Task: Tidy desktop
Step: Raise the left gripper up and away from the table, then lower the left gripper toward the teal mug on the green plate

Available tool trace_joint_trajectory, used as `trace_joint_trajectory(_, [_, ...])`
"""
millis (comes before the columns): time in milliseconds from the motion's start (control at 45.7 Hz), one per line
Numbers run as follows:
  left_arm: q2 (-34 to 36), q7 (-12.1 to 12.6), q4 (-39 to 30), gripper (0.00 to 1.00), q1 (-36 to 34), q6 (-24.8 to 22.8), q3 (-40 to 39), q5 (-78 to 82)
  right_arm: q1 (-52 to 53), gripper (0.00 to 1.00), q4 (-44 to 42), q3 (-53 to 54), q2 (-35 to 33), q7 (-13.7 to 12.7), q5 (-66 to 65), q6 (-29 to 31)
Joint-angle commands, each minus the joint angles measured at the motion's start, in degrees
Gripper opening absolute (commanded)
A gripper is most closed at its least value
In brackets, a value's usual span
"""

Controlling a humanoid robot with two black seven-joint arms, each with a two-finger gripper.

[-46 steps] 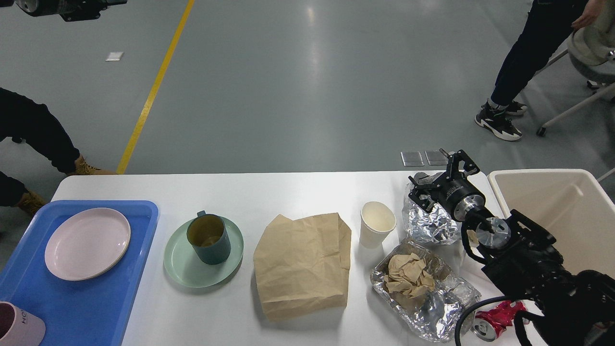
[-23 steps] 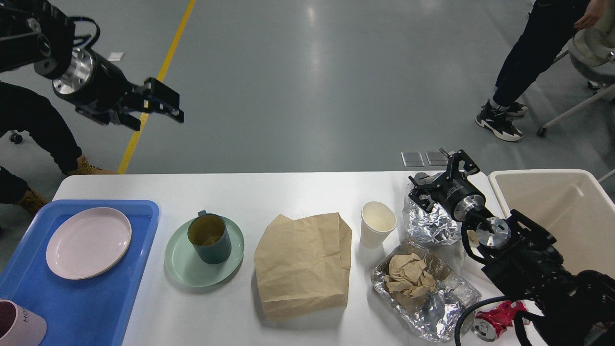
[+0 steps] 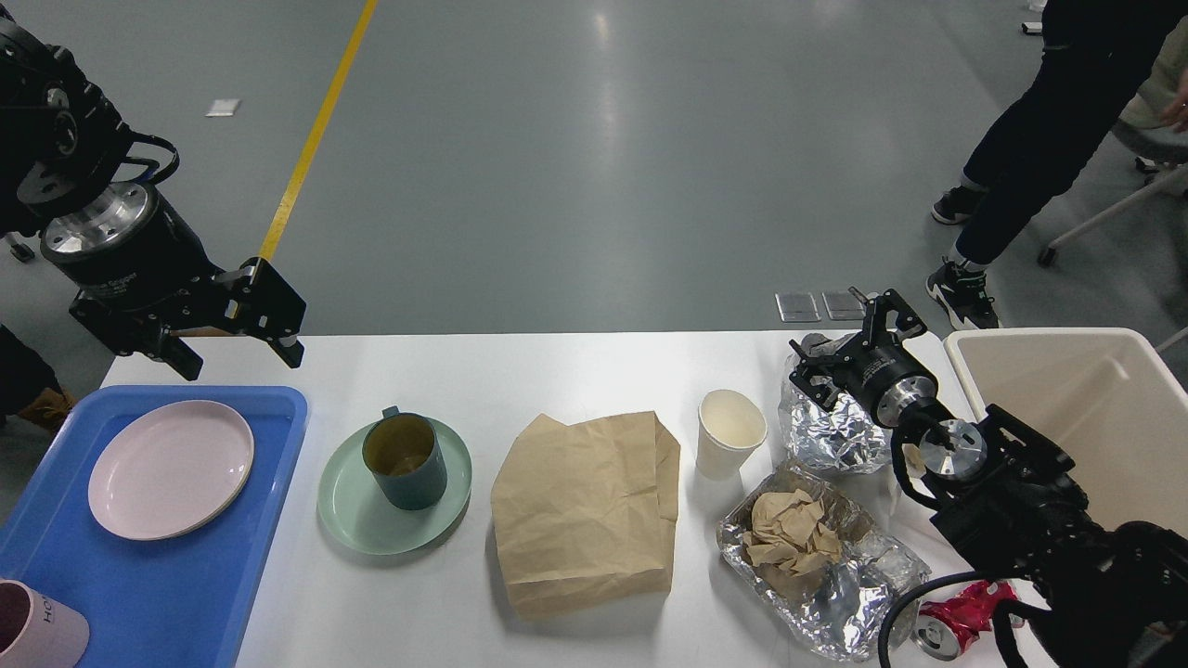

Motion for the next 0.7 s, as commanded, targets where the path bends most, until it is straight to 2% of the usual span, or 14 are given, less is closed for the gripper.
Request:
trace_joint_trajectory(0, [0.0, 0.1, -0.5, 0.96, -3.5, 0.0, 0.3, 0.0, 0.0, 1.0, 0.0, 0.0, 0.0, 0.0, 0.1, 0.0])
trace_joint_trajectory(307, [-0.3, 0.3, -0.7, 0.96, -14.1, 0.0, 1.7, 0.1, 0.0, 1.0, 0.0, 0.0, 0.0, 0.0, 0.1, 0.0])
trace_joint_trajectory(679, [-6.7, 0.7, -0.9, 0.96, -32.0, 0.0, 2.9, 0.2, 0.0, 1.0, 0.0, 0.0, 0.0, 0.0, 0.0, 0.0])
